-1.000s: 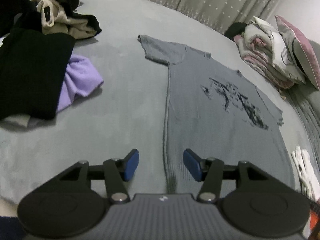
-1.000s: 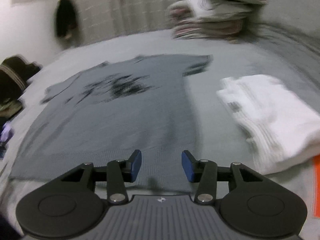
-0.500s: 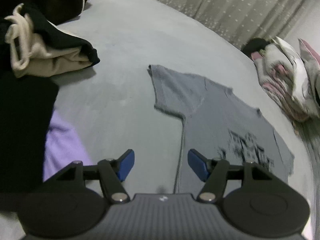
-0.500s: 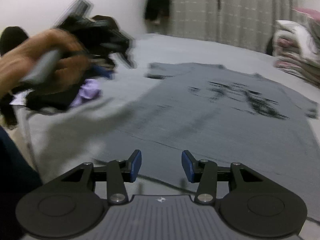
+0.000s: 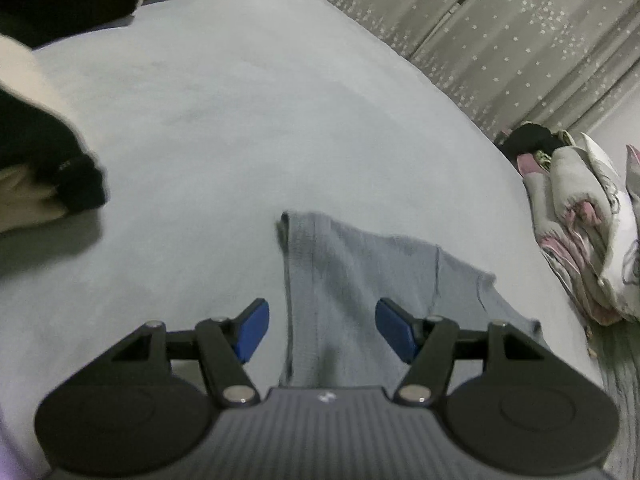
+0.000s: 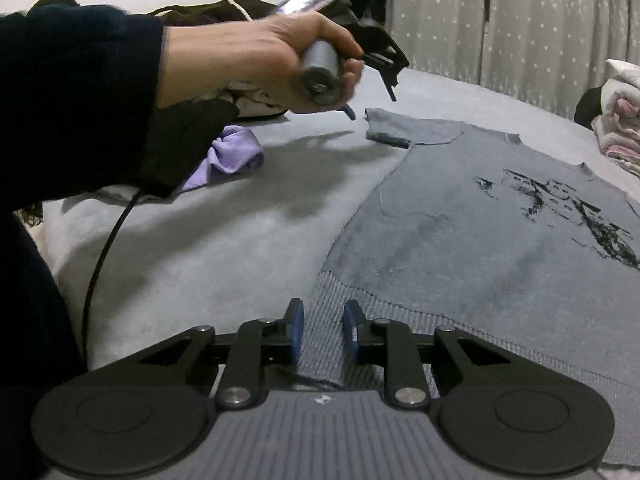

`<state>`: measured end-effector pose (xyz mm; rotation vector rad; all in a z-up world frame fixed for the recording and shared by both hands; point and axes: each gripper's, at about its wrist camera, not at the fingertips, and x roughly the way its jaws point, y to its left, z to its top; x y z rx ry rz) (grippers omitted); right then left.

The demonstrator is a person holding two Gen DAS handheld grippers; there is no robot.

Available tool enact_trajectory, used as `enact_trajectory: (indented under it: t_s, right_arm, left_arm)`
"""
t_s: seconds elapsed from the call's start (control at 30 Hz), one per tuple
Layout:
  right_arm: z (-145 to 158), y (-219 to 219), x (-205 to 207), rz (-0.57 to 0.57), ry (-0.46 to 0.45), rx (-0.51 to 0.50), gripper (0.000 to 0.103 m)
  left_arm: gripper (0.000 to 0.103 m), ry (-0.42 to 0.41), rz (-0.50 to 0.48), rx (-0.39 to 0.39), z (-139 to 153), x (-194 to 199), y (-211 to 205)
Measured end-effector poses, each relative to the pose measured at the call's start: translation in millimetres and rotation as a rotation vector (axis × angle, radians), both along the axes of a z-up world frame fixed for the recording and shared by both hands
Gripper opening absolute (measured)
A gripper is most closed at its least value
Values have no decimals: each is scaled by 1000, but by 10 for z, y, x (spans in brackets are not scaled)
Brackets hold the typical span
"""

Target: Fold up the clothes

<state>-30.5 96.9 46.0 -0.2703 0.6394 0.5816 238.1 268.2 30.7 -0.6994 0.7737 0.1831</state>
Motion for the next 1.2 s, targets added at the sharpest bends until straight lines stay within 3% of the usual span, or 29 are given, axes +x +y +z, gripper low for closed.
enact_trajectory:
  t_s: [0.07,0.13,0.17,0.23,0.43,0.53,0.6,0.67,0.73,0.8,0.87,0.9,0.97,1.03,1.07,1.1,1.13,1.17,1.2]
  right_arm:
    - [-45,65,23,3,3,-7,15]
    - [-30,26,42,-10,13,23,9]
    - [-22,7,51,-17,18,37,8]
    - [-7,-38,73,-31,31,72,8]
    - [40,-396,206,-105,149,350,7]
    - [61,-569,254,-147,184,464,8]
    - [58,-573,254,-146,176,442,8]
    - [55,-577,253,-146,168,419,8]
    - [52,-581,252,-145,160,397,8]
    - [38,-565,237,-141,153,374,11]
    - [21,-530,218,-139,149,351,20]
    - [16,-515,207,-136,144,349,25]
    - [21,-517,174,-125,129,345,27]
    - [39,-477,140,-109,101,321,27]
    - [41,-444,126,-102,88,307,27]
    - [40,-412,114,-96,79,297,27]
    - [33,-377,101,-87,70,284,27]
    - [16,-328,95,-73,63,260,27]
    - [-2,-279,89,-60,55,237,27]
  left_arm:
    - [58,-11,8,-2,-91,135,2]
    - [15,0,-35,13,-195,252,-40]
    - [3,18,-66,44,-236,307,-82]
    - [3,4,-89,95,-270,341,-136]
    - [3,-116,-42,70,-82,281,-13]
    - [3,-94,-35,57,-61,291,18]
    - [3,-44,0,-6,-150,320,95]
    - [8,-13,30,-64,-237,348,175]
    - [27,2,47,-94,-306,376,235]
    - [71,-34,64,-59,-289,378,222]
    - [81,-85,62,-47,-268,391,199]
    - [82,-102,54,-48,-275,416,187]
    - [82,-118,50,-29,-329,484,157]
    - [77,-125,40,12,-408,572,86]
    - [66,-126,32,33,-437,619,55]
    - [46,-126,23,55,-471,666,22]
    - [34,-121,7,78,-514,707,-21]
    - [11,-115,-9,94,-521,732,-55]
    - [8,-109,-25,110,-529,756,-89]
